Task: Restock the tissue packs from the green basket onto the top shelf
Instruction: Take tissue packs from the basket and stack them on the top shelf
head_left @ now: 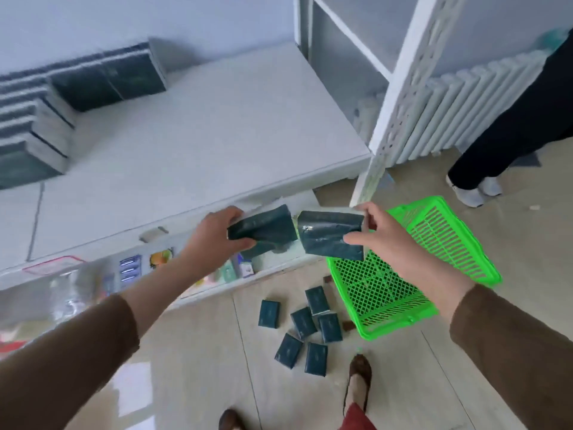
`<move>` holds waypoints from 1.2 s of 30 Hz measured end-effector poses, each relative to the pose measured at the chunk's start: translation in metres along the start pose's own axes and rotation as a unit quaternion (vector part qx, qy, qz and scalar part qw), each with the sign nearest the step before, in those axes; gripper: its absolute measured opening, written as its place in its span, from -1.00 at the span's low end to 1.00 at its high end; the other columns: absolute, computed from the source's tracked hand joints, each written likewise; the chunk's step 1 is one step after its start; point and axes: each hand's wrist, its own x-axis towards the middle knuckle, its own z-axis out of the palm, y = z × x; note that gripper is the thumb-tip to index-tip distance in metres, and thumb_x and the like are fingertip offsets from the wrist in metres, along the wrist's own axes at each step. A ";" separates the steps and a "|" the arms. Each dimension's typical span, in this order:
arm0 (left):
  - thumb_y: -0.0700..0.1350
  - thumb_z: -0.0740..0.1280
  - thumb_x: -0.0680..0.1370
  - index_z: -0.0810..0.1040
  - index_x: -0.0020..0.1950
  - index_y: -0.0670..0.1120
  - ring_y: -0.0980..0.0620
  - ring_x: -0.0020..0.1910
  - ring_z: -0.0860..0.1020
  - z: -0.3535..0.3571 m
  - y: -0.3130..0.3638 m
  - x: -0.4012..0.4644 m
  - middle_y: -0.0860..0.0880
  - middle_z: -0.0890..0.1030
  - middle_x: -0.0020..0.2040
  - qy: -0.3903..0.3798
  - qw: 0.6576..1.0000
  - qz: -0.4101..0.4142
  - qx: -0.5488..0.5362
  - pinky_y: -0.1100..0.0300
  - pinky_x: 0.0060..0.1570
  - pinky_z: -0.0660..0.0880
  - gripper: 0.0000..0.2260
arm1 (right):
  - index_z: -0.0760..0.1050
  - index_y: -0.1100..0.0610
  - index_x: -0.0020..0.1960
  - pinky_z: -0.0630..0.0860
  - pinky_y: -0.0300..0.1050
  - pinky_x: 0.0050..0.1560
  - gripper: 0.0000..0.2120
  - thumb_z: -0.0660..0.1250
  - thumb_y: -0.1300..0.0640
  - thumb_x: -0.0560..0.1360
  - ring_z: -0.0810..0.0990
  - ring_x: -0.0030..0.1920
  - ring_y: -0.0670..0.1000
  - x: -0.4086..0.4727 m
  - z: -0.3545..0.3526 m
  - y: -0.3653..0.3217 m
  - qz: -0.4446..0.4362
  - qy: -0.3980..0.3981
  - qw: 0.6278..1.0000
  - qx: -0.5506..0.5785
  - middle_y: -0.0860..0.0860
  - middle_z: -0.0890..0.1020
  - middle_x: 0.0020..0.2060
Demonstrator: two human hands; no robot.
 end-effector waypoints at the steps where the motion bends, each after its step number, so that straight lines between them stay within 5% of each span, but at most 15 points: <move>1: -0.06 0.53 0.42 0.53 0.18 -0.03 0.02 -0.08 0.50 -0.027 -0.014 -0.012 0.00 0.54 0.01 0.017 1.000 0.007 -0.008 0.20 -0.15 0.37 -0.64 | 0.47 -0.07 0.11 0.34 -0.07 -0.10 -0.60 0.52 0.25 0.39 0.46 -0.17 -0.01 -0.006 0.018 -0.021 -0.022 -0.008 0.999 0.026 0.04 0.48 -0.22; 4: -0.08 0.52 0.43 0.57 0.24 0.03 0.02 0.02 0.50 -0.101 -0.053 -0.040 0.00 0.50 0.06 0.053 0.998 0.014 -0.016 0.14 0.06 0.42 -0.61 | 0.47 -0.14 0.07 0.29 -0.07 -0.11 -0.65 0.49 0.21 0.46 0.35 -0.22 -0.02 -0.010 0.072 -0.075 -0.070 -0.029 0.994 0.074 -0.01 0.33 -0.30; 7: -0.08 0.52 0.43 0.56 0.24 0.06 0.00 0.07 0.54 -0.163 -0.089 -0.051 0.04 0.53 0.10 0.093 0.995 0.004 -0.025 0.03 0.17 0.49 -0.60 | 0.47 -0.20 0.12 0.32 -0.10 -0.14 -0.62 0.50 0.14 0.45 0.40 -0.17 0.00 -0.003 0.120 -0.123 -0.090 -0.043 0.989 0.105 0.03 0.39 -0.20; 12: -0.08 0.54 0.42 0.49 0.15 0.02 -0.05 -0.02 0.58 -0.243 -0.140 -0.041 0.04 0.59 0.10 0.149 0.988 -0.016 -0.038 -0.02 0.07 0.53 -0.63 | 0.40 0.07 0.04 0.40 -0.05 -0.13 -0.62 0.54 0.14 0.36 0.47 -0.07 0.03 0.038 0.183 -0.181 -0.101 -0.030 0.986 0.126 0.06 0.47 -0.07; 15: -0.07 0.54 0.42 0.46 0.14 -0.02 -0.05 -0.06 0.56 -0.276 -0.163 -0.022 0.03 0.57 0.08 0.183 0.982 -0.025 -0.031 0.07 -0.03 0.47 -0.62 | 0.44 0.17 0.15 0.45 -0.10 -0.05 -0.62 0.52 0.17 0.43 0.57 0.01 0.03 0.071 0.212 -0.207 -0.097 -0.028 0.988 0.118 0.09 0.58 0.04; 21: -0.06 0.54 0.42 0.49 0.16 -0.01 -0.03 0.03 0.54 -0.314 -0.196 0.053 0.04 0.56 0.13 0.206 0.978 -0.003 -0.011 -0.01 0.08 0.51 -0.62 | 0.49 0.08 0.17 0.48 -0.19 0.05 -0.66 0.49 0.23 0.44 0.58 0.01 -0.06 0.151 0.251 -0.247 -0.135 0.031 0.983 0.119 -0.02 0.61 0.05; 28: -0.11 0.53 0.43 0.50 0.16 -0.05 0.11 -0.16 0.45 -0.336 -0.229 0.161 0.04 0.47 0.06 0.208 0.978 -0.008 0.023 0.24 -0.16 0.36 -0.64 | 0.49 0.05 0.15 0.53 -0.06 0.10 -0.65 0.51 0.20 0.43 0.60 0.08 0.05 0.266 0.265 -0.267 -0.129 0.045 0.987 0.082 0.06 0.63 0.10; 36: -0.11 0.52 0.45 0.49 0.19 -0.06 0.06 -0.08 0.45 -0.340 -0.268 0.240 0.06 0.46 0.05 0.198 0.979 -0.007 0.049 0.17 -0.04 0.40 -0.63 | 0.43 0.12 0.20 0.42 -0.29 -0.09 -0.66 0.47 0.21 0.49 0.53 -0.02 -0.09 0.351 0.287 -0.275 -0.118 0.010 0.992 0.039 0.06 0.59 0.08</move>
